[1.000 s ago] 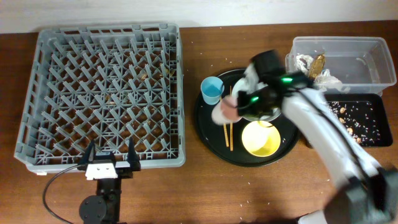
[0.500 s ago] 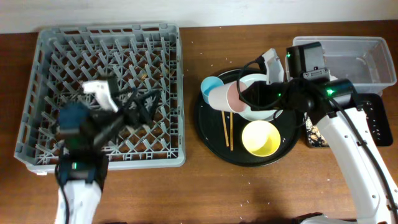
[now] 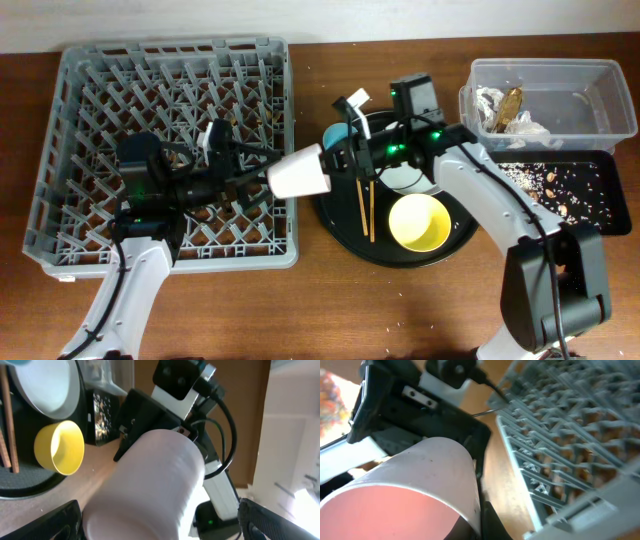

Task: Sort waste into correct bins and load items into the dishwasher rack
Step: 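Hand the pink cup from the right gripper to the left gripper, then place the pink cup upside down in the rack with the left gripper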

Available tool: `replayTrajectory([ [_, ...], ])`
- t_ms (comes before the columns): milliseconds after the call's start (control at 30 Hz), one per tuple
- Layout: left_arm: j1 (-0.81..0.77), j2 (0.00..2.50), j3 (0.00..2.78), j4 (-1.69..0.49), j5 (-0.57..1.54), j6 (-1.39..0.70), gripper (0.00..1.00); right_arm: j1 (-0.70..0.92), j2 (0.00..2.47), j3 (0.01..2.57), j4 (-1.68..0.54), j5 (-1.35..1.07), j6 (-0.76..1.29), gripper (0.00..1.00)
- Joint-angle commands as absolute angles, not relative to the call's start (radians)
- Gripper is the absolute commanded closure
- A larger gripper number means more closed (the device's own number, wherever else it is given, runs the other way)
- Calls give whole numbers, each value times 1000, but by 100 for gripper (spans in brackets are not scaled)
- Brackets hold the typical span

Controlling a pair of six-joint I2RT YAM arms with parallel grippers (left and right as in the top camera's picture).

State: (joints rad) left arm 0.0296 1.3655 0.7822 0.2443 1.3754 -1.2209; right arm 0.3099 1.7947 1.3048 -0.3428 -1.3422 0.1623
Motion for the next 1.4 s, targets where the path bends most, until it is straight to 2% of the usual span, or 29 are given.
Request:
replayTrajectory([
  [0,31,1367,793,246,1457,-1133,1,343,1791,1306,-239,-1429,227,96],
  [100,2,1367,792,246,1467,-1105,1,347,1791,1305,-141,-1399,309,96],
  [167,-4,1367,792,246,1469,-1105,9,369,1793,1305,-142,-1349,309,96],
  [267,-4,1367,792,246,1480,-1105,11,393,1793,1305,-142,-1270,321,96],
  [300,-4,1367,792,246,1481,-1105,16,393,1793,1305,-142,-1271,321,96],
  [400,-4,1367,792,246,1481,-1105,19,393,1794,1305,-195,-1271,307,96],
  [433,-4,1367,792,246,1481,-1105,25,393,1795,1305,-203,-1271,300,96],
  [467,-4,1367,792,246,1481,-1105,37,393,1797,1305,-205,-1271,300,96],
  [500,-4,1367,792,246,1478,-1105,43,393,1797,1305,-206,-1271,300,95],
  [533,-4,1367,792,246,1477,-1105,50,393,1797,1305,-207,-1272,300,87],
  [567,-4,1367,792,247,1472,-1105,55,393,1797,1305,-210,-1274,300,84],
  [667,-4,1367,792,300,1451,-1105,56,393,1797,1305,-213,-1290,300,82],
  [700,-4,1367,792,343,1452,-1110,56,390,1797,1305,-213,-1290,300,78],
  [767,10,1367,792,392,1460,-1125,58,355,1796,1305,-210,-1300,300,53],
  [800,30,1367,792,412,1479,-1128,60,320,1796,1306,-198,-1332,301,45],
  [867,70,1367,792,418,1494,-1127,60,191,1790,1307,-194,-1412,305,36],
  [933,82,1367,792,524,1483,-1126,69,92,1789,1307,-199,-1430,305,27],
  [1000,87,1367,792,644,1367,-1097,68,27,1789,1307,-204,-1429,304,17],
  [1067,95,1369,792,504,1181,-1031,68,26,1789,1307,-215,-1409,304,14],
  [1100,94,1369,792,304,966,-970,68,27,1789,1307,-257,-1366,286,14],
  [1133,94,1369,794,239,896,-934,68,27,1789,1307,-285,-1348,261,10],
  [1167,94,1369,818,121,846,-869,68,27,1789,1307,-345,-1302,215,1],
  [1233,91,1369,946,-226,752,-689,67,27,1789,1307,-421,-1207,183,2],
  [1267,64,1369,1080,-506,599,-546,67,27,1789,1307,-463,-1150,152,2],
  [1300,29,1369,1178,-676,464,-473,67,27,1789,1307,-487,-1111,152,2],
  [1367,-61,1369,1306,-896,245,-413,67,27,1789,1307,-551,-1048,108,2],
])
